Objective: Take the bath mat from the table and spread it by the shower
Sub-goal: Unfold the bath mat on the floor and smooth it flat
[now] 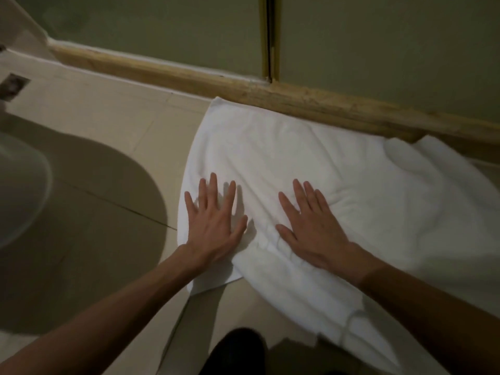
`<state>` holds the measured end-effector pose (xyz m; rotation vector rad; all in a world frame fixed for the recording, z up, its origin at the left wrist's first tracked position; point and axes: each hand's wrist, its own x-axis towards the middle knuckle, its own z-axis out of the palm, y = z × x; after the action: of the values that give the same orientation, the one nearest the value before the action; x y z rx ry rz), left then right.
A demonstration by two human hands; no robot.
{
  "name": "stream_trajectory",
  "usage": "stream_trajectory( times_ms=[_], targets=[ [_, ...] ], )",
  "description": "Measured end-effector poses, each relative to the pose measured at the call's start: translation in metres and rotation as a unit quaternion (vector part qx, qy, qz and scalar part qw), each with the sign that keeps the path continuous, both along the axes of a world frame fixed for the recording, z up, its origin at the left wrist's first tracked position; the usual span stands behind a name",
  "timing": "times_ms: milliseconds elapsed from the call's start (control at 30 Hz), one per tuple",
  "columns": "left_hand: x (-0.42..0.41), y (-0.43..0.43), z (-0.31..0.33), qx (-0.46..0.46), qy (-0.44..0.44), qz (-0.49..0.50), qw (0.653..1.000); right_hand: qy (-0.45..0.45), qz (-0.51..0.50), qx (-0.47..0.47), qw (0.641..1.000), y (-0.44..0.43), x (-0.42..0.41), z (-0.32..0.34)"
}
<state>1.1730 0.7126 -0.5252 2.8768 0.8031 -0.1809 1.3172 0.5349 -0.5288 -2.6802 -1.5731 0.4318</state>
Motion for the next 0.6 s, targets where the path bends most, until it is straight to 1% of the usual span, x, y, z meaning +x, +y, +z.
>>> stream_trajectory(
  times_ms=[200, 333, 600],
  targets=[
    [-0.031, -0.030, -0.009, -0.051, -0.040, 0.049, 0.997, -0.001, 0.038, -0.006, 0.999, -0.014, -0.027, 0.012],
    [-0.044, -0.040, -0.012, -0.086, -0.071, 0.060, 0.992, -0.027, 0.057, -0.023, 0.998, -0.025, -0.033, 0.006],
    [-0.063, -0.021, -0.028, -0.062, -0.040, 0.045, 0.996, -0.069, 0.035, -0.031, 0.997, -0.025, -0.012, -0.008]
  ],
)
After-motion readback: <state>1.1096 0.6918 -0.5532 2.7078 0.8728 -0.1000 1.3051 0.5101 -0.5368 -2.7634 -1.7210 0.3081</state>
